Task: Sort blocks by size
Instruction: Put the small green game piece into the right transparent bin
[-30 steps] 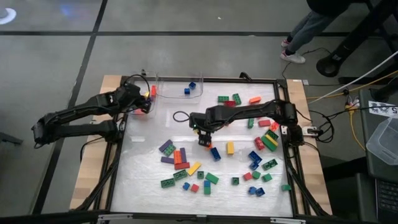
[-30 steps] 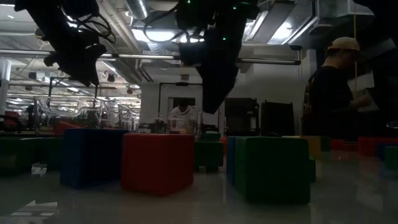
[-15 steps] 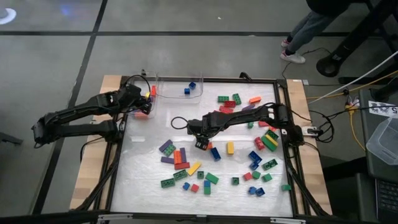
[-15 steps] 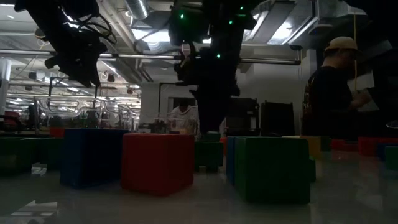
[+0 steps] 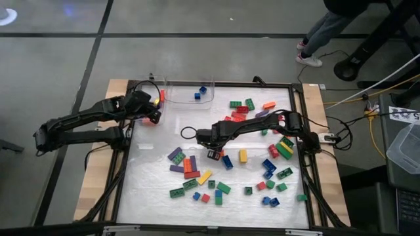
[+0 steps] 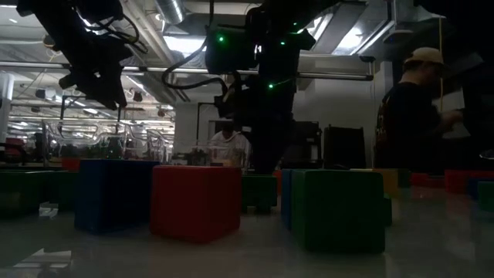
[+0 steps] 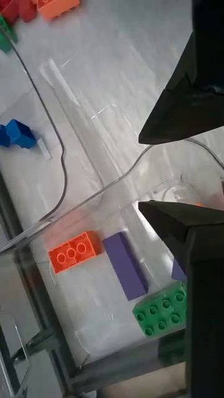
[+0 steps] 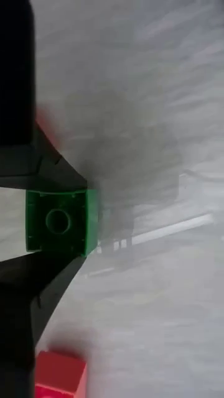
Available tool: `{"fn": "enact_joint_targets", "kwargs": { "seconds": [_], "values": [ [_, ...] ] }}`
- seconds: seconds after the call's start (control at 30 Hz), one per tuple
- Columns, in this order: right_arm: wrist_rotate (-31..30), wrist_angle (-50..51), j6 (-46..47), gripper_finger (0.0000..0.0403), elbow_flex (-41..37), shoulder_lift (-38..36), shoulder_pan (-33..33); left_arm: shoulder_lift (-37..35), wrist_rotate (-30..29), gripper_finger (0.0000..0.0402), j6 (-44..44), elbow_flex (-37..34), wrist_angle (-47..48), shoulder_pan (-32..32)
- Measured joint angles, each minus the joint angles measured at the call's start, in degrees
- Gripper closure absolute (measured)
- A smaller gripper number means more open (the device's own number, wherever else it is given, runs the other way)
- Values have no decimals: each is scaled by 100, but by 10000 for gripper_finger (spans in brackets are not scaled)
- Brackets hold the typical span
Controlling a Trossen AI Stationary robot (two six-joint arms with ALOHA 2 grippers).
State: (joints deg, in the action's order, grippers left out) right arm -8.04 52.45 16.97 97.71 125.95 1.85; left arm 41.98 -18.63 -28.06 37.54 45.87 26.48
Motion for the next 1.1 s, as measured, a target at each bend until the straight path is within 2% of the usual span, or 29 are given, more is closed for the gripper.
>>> {"fn": "enact_joint_targets", "kwargs": {
  "seconds": [0.2, 0.37, 0.5, 0.6, 0.7, 0.83, 1.0, 1.1],
  "values": [
    [-136, -23, -135, 277, 169, -1, -52, -1, 45, 258, -106, 0, -10, 0],
    [-692, -78, -716, 271, 744, -7, -250, 0, 378, 258, -124, 0, -220, -50],
    [-1106, -513, -1489, 266, 1198, -13, -560, 1, 411, 258, -115, 0, -628, -283],
    [-1243, -1258, -2034, 268, 1342, -19, -887, -1, 413, 258, -4, 0, -954, -503],
    [-1048, -2132, -2535, 267, 1342, -20, -1265, 1, 413, 258, -40, 0, -1129, -749],
    [-449, -2918, -2622, 259, 1333, -8, -1754, 1, 413, 258, -160, 0, -1155, -1113],
    [446, -2986, -2622, 238, 1318, 30, -2191, 22, 600, 258, -461, 0, -1015, -1690],
    [546, -2983, -2624, 223, 1318, 60, -2300, 65, 827, 258, -601, -35, -1093, -2095]
  ]
}}
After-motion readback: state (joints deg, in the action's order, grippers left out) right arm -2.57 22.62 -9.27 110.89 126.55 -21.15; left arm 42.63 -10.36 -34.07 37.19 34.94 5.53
